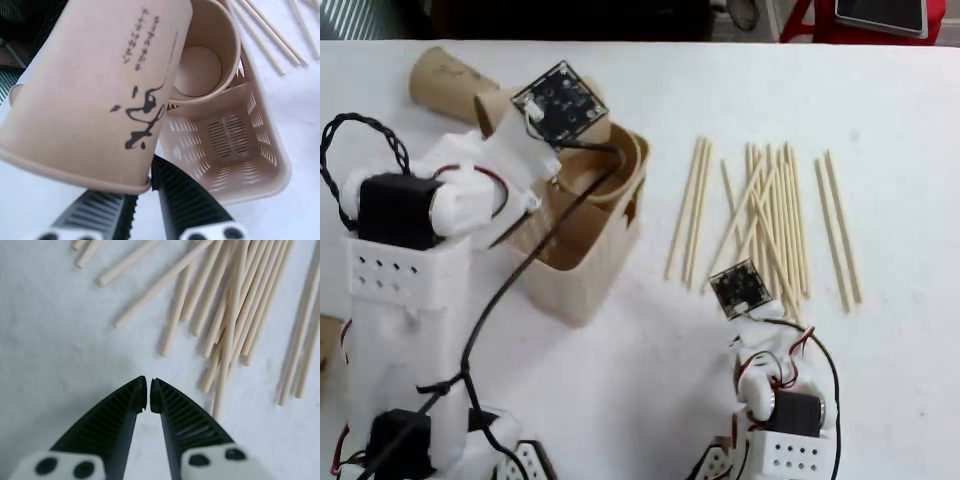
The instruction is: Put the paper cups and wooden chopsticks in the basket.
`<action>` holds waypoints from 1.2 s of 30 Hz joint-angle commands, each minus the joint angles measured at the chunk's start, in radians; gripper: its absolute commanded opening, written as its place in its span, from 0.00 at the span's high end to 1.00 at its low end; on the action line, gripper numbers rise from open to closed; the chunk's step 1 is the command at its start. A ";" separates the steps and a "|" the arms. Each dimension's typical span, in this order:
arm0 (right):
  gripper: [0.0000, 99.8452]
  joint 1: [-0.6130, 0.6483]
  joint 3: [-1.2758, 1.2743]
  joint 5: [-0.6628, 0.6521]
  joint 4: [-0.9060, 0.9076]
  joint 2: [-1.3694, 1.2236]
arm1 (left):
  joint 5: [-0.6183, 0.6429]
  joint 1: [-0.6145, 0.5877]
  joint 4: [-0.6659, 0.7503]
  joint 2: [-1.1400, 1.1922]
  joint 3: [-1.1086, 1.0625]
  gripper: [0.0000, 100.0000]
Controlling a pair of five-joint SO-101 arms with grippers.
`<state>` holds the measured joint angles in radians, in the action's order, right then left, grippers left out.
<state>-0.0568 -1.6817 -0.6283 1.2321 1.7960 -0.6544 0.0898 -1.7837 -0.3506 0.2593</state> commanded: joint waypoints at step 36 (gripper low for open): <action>0.97 0.005 -0.008 -0.009 -0.008 0.005 | 0.061 0.012 0.064 -0.039 0.064 0.92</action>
<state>-0.0552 -1.6817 -0.6283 1.2321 1.7960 -0.6084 0.0898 -1.7653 -0.3506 0.2823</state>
